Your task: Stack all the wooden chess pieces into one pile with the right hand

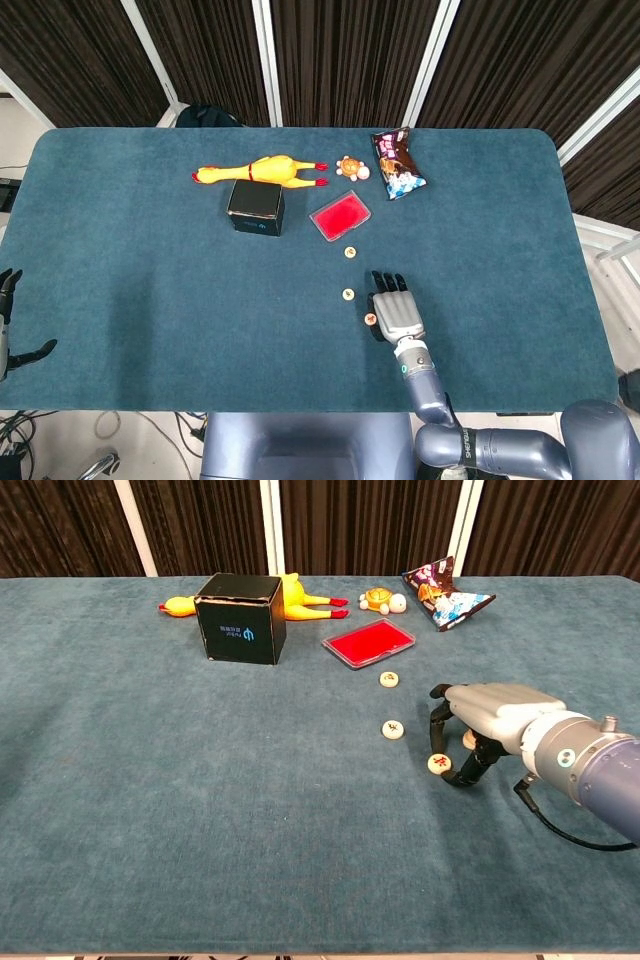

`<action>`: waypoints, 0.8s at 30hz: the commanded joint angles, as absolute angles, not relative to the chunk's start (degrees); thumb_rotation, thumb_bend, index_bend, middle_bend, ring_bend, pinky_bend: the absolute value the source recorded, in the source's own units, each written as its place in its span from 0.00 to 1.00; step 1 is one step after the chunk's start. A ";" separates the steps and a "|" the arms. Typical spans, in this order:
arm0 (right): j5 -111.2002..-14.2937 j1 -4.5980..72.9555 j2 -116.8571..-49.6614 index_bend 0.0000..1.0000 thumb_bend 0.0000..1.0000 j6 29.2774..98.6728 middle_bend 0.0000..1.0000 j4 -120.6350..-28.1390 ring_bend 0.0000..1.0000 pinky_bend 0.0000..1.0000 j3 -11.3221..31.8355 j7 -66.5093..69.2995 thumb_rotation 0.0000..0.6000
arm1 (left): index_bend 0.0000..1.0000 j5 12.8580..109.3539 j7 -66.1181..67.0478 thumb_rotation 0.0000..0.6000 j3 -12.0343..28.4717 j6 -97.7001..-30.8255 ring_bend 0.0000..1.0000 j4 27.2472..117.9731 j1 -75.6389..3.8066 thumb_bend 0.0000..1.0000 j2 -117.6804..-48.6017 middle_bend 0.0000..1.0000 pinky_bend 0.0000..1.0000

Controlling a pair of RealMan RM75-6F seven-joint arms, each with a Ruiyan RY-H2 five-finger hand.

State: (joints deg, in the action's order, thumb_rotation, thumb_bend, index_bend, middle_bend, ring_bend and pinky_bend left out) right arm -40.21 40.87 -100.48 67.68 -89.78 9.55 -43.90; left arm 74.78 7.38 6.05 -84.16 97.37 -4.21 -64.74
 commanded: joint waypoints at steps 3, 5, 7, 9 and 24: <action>-40.24 40.95 -99.70 0.52 0.42 67.91 0.00 -90.84 0.00 0.00 10.18 -43.97 1.00 | 0.04 74.69 7.42 1.00 6.05 -84.10 0.00 97.31 -4.22 0.01 -64.75 0.02 0.15; -40.08 41.09 -99.05 0.52 0.42 68.15 0.00 -91.47 0.00 0.00 10.54 -44.41 1.00 | 0.04 74.58 7.34 1.00 6.08 -84.06 0.00 97.44 -4.21 0.01 -64.77 0.02 0.15; -39.80 41.27 -98.36 0.52 0.42 68.39 0.00 -92.12 0.00 0.00 10.96 -44.88 1.00 | 0.04 74.58 7.51 1.00 6.11 -84.18 0.00 97.45 -4.19 0.01 -64.77 0.02 0.15; -39.46 41.48 -97.74 0.52 0.42 68.50 0.00 -92.58 0.00 0.00 11.33 -45.35 1.00 | 0.04 74.63 7.56 1.00 6.10 -84.29 0.00 97.46 -4.15 0.01 -64.83 0.01 0.15; -35.92 42.12 -93.41 0.52 0.42 67.46 0.00 -93.58 0.00 0.00 12.47 -45.99 1.00 | 0.04 74.73 7.72 1.00 6.02 -84.23 0.00 97.59 -4.18 0.01 -64.88 0.02 0.15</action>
State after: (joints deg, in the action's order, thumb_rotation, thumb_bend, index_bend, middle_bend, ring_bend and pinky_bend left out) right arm -36.04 42.08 -93.47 67.58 -93.69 12.51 -46.06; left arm 74.71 7.70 6.02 -84.22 97.59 -4.18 -64.87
